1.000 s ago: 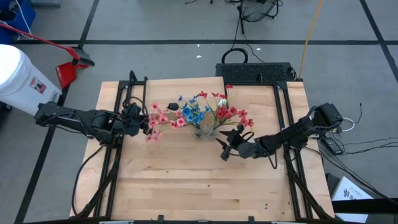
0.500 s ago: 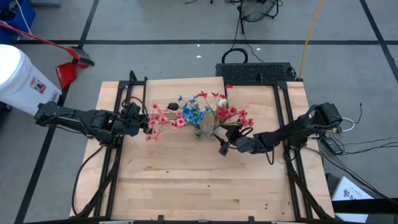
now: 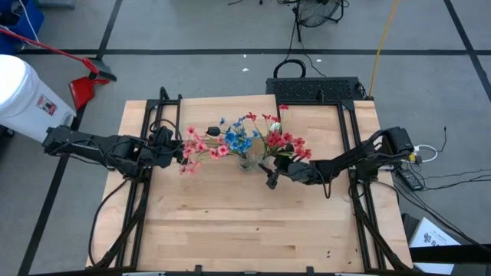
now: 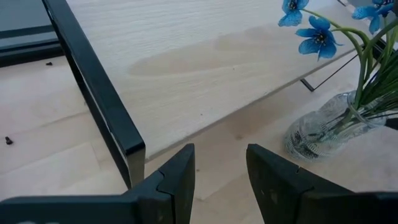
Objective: Pick and place flowers into a vace then onto a shelf
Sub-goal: Put the right transparent vase on the shelf
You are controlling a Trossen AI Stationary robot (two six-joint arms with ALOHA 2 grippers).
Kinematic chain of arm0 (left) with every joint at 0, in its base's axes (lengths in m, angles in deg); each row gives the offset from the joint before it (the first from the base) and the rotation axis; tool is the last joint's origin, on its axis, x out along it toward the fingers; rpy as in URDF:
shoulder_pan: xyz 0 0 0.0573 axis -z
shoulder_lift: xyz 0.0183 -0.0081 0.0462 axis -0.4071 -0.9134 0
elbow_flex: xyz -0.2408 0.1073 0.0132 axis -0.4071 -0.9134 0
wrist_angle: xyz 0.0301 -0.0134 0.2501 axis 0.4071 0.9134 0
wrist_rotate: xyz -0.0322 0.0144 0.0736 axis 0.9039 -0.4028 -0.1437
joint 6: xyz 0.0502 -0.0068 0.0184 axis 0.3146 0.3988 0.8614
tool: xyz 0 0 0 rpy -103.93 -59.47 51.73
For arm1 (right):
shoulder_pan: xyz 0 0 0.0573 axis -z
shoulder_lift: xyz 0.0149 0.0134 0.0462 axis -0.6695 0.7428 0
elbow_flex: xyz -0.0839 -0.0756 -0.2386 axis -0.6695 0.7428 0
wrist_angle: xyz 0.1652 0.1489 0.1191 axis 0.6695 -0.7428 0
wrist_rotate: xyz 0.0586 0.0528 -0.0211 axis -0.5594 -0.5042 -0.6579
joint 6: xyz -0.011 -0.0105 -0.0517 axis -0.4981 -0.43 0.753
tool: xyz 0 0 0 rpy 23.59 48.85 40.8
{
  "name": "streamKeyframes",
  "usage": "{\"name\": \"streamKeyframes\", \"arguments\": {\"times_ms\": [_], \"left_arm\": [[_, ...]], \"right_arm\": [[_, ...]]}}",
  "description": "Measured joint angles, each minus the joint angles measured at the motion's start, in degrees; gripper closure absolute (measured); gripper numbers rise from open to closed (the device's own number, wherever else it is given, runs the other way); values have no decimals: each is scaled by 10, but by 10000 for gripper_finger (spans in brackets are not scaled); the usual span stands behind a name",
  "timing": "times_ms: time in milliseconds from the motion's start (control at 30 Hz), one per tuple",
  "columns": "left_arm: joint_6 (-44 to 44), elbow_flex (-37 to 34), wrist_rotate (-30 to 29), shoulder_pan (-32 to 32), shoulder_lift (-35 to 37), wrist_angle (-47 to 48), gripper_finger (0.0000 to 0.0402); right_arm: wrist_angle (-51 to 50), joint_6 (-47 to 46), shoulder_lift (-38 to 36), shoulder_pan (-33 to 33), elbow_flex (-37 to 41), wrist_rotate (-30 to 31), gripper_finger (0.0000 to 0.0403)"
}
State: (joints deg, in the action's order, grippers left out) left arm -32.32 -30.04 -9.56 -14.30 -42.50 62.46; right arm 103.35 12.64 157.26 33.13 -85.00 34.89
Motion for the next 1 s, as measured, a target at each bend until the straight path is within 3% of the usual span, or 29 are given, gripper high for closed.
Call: {"name": "streamKeyframes", "arguments": {"times_ms": [567, 700, 900, 1000], "left_arm": [[-19, 0, 0, 0, 0, 0, 254], [-19, 0, 0, 0, 0, 0, 254], [-19, 0, 0, 0, 0, 0, 254], [-19, 0, 0, 0, 0, 1, 254]], "right_arm": [[152, 31, 85, 39, 0, 0, 143], [152, 31, 85, 49, 0, 0, 173], [157, 30, 84, 51, 0, 0, 249], [157, 32, 84, 52, 0, -9, 255]]}}
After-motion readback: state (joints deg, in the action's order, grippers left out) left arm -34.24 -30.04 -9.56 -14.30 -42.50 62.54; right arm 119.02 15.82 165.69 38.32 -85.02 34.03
